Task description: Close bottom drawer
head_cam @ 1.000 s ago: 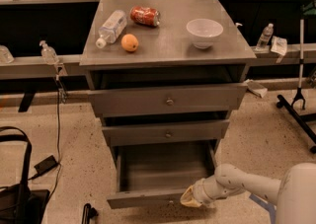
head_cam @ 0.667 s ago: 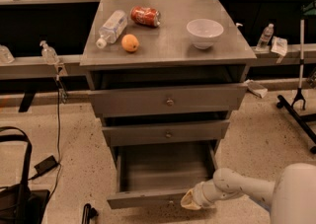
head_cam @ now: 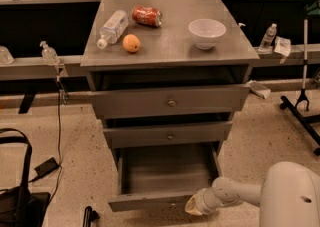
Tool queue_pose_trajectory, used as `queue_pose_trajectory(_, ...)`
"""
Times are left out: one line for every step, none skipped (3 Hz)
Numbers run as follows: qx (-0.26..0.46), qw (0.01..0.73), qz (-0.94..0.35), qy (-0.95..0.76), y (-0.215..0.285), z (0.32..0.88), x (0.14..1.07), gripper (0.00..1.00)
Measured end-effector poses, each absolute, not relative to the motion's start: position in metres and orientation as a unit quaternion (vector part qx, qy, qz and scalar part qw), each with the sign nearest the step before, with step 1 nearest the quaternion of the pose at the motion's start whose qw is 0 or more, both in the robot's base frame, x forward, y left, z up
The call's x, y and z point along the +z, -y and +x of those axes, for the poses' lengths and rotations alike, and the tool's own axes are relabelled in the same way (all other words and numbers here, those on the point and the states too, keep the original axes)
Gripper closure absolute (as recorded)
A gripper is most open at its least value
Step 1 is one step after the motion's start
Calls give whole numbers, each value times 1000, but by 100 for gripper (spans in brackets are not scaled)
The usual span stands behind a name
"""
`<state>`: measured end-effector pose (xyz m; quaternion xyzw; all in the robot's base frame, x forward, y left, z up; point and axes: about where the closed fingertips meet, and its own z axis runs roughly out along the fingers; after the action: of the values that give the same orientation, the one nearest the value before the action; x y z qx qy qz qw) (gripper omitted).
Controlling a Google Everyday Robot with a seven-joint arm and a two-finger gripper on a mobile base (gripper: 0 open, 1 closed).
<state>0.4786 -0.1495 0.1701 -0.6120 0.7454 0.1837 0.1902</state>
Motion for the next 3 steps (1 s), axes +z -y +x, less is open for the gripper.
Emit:
queue_pose_trajectory(172,191,-601,-757,155,490,155,100)
queue_pose_trajectory(179,205,-583,-766,155,511,146,100)
queue_pose_trajectory(179,205,-583,-766,155,511,146,100)
